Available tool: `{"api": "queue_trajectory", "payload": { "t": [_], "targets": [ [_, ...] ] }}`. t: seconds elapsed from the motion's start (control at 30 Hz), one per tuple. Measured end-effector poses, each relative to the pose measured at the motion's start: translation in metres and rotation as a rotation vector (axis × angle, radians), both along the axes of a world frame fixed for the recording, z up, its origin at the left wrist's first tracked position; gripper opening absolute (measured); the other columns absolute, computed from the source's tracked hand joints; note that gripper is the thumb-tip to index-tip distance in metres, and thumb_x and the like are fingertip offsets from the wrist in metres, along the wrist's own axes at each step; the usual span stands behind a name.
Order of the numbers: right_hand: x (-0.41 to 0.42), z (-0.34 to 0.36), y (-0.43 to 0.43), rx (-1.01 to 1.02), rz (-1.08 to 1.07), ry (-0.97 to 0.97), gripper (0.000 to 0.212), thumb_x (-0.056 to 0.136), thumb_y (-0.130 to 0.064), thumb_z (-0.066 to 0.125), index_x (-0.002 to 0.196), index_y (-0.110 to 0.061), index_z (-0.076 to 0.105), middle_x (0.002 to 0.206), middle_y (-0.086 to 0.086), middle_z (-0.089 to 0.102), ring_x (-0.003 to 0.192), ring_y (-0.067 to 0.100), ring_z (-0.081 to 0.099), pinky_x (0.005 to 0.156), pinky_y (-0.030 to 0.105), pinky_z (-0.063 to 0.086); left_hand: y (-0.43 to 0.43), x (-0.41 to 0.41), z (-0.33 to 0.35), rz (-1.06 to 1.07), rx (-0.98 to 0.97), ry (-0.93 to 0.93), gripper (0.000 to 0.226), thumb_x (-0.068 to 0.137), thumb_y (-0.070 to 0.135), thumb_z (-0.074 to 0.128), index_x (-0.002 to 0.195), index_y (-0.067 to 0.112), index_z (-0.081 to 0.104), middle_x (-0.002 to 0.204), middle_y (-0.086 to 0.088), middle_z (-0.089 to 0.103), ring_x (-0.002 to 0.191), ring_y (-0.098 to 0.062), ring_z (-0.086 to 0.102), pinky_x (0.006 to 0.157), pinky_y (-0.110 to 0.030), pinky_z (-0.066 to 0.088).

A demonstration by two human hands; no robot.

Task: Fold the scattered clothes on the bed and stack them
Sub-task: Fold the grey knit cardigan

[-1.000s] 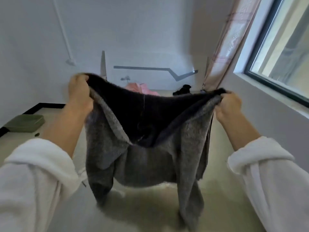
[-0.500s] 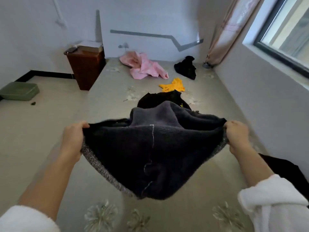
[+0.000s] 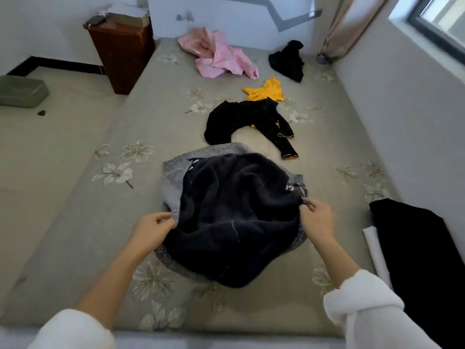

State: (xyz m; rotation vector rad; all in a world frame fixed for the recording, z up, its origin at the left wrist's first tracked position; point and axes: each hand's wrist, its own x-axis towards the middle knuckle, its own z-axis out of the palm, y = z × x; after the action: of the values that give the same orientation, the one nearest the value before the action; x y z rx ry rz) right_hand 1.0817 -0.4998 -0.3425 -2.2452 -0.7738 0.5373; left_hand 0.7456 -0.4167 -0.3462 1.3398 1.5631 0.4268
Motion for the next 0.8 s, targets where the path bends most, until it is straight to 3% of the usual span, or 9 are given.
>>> {"api": "queue_trajectory", "payload": {
  "t": [0.07, 0.17, 0.27, 0.33, 0.4, 0.5, 0.63, 0.67, 0.8],
  "targets": [
    [-0.034, 0.012, 0.002, -0.022, 0.315, -0.091, 0.03, 0.087, -0.014, 0.057, 0.113, -0.018, 0.072, 0.09, 0.003, 0.071, 0.08, 0.014, 0.059, 0.074, 0.022, 0.04, -0.001, 0.01, 0.012, -0.225, 0.029, 0.017, 0.019, 0.087, 0.014, 0.062, 0.1, 0.022, 0.072, 0.067, 0.015, 0.065, 0.067, -0.002, 0.058, 0.063, -0.017, 0.043],
    [-0.078, -0.018, -0.008, -0.366, 0.801, 0.02, 0.035, 0.087, -0.015, 0.054, 0.117, -0.023, 0.07, 0.109, -0.002, 0.072, 0.092, 0.007, 0.063, 0.081, 0.015, 0.045, -0.017, 0.024, -0.007, -0.614, -0.147, 0.152, 0.021, 0.081, 0.02, 0.064, 0.094, 0.032, 0.074, 0.066, 0.021, 0.068, 0.066, 0.005, 0.062, 0.061, -0.013, 0.046],
    [-0.097, -0.069, -0.031, -0.697, 0.988, 0.188, 0.043, 0.088, -0.014, 0.052, 0.13, -0.023, 0.06, 0.127, 0.002, 0.063, 0.114, 0.018, 0.058, 0.097, 0.022, 0.043, -0.049, 0.032, -0.061, -0.86, -0.417, 0.31, 0.034, 0.081, 0.026, 0.06, 0.112, 0.037, 0.066, 0.105, 0.012, 0.068, 0.099, -0.009, 0.064, 0.087, -0.023, 0.05],
    [-0.098, -0.094, -0.046, -0.811, 0.975, 0.266, 0.044, 0.089, -0.017, 0.053, 0.133, -0.021, 0.056, 0.13, 0.004, 0.06, 0.118, 0.022, 0.054, 0.099, 0.024, 0.041, -0.069, 0.035, -0.084, -0.898, -0.505, 0.376, 0.045, 0.087, 0.025, 0.053, 0.132, 0.031, 0.053, 0.123, 0.001, 0.058, 0.108, -0.016, 0.059, 0.092, -0.029, 0.047],
    [-0.088, -0.11, -0.052, -0.83, 0.923, 0.296, 0.04, 0.089, -0.021, 0.053, 0.128, -0.017, 0.061, 0.129, 0.004, 0.061, 0.115, 0.022, 0.057, 0.098, 0.027, 0.045, -0.073, 0.035, -0.099, -0.807, -0.481, 0.372, 0.046, 0.092, 0.021, 0.048, 0.139, 0.022, 0.047, 0.136, -0.002, 0.051, 0.121, -0.018, 0.052, 0.097, -0.026, 0.041],
    [-0.065, -0.123, -0.039, -0.767, 0.823, 0.296, 0.033, 0.093, -0.019, 0.05, 0.123, -0.013, 0.063, 0.121, 0.004, 0.063, 0.104, 0.017, 0.058, 0.086, 0.023, 0.044, -0.061, 0.034, -0.121, -0.563, -0.438, 0.292, 0.039, 0.092, 0.017, 0.051, 0.131, 0.013, 0.055, 0.132, -0.005, 0.058, 0.119, -0.017, 0.055, 0.097, -0.024, 0.042],
    [-0.034, -0.148, -0.005, -0.688, 0.619, 0.351, 0.014, 0.091, -0.012, 0.052, 0.091, -0.019, 0.064, 0.08, -0.003, 0.062, 0.073, 0.013, 0.056, 0.079, 0.033, 0.05, -0.025, 0.037, -0.156, -0.035, -0.333, 0.222, 0.031, 0.092, 0.013, 0.054, 0.122, 0.007, 0.059, 0.12, -0.012, 0.062, 0.106, -0.024, 0.058, 0.092, -0.033, 0.043],
    [-0.027, -0.159, 0.005, -0.673, 0.561, 0.349, 0.012, 0.09, -0.012, 0.053, 0.091, -0.017, 0.063, 0.076, -0.004, 0.06, 0.072, 0.014, 0.057, 0.078, 0.032, 0.05, -0.013, 0.038, -0.164, 0.062, -0.305, 0.223, 0.031, 0.093, 0.014, 0.053, 0.123, 0.006, 0.058, 0.12, -0.012, 0.061, 0.105, -0.026, 0.057, 0.09, -0.034, 0.043],
    [-0.004, -0.205, 0.043, -0.588, 0.275, 0.235, 0.035, 0.091, -0.015, 0.055, 0.125, -0.006, 0.055, 0.114, 0.008, 0.061, 0.098, 0.022, 0.057, 0.086, 0.032, 0.046, 0.038, 0.034, -0.207, 0.247, -0.191, 0.332, 0.035, 0.09, 0.013, 0.055, 0.124, 0.003, 0.056, 0.12, -0.018, 0.061, 0.102, -0.033, 0.059, 0.091, -0.037, 0.044]
  ]
}}
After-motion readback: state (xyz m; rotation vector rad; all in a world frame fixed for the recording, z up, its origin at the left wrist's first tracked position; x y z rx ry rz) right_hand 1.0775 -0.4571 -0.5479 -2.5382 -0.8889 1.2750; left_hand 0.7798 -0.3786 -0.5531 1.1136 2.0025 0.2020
